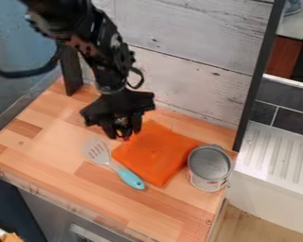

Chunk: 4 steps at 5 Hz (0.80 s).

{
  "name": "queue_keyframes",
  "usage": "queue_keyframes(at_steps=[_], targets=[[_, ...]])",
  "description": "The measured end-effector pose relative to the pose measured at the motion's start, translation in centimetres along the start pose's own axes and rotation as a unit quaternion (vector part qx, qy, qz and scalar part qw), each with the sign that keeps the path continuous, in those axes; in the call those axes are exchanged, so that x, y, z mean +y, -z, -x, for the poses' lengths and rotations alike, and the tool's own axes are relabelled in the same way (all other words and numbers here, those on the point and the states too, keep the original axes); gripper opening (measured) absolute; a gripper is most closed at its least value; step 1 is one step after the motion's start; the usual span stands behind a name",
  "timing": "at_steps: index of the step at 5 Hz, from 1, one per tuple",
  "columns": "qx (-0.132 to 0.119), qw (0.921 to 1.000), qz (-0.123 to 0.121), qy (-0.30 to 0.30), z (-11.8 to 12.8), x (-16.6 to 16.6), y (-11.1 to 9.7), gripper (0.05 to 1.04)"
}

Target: Move the black object to the middle part of the table

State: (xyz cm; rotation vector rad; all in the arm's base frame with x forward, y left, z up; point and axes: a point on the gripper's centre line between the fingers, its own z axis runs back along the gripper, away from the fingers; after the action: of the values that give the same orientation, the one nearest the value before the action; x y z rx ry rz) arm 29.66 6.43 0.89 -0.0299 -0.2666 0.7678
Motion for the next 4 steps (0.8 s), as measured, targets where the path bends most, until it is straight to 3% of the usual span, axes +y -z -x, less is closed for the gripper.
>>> queue_keyframes(at_steps=[1, 2, 3, 4], targets=[[0.010, 0.9991, -0.020, -0.037, -2.5, 1.0, 2.1, 0.532], [0.002, 0.9971, -0.034, -0.068, -4.7, 1.8, 3.6, 0.532], [0.012, 0.9950, -0.061, -0.078, -4.8, 2.8, 5.1, 0.532], [0.035, 0.9924, -0.067, -0.098, -4.8, 3.9, 6.7, 0.532]])
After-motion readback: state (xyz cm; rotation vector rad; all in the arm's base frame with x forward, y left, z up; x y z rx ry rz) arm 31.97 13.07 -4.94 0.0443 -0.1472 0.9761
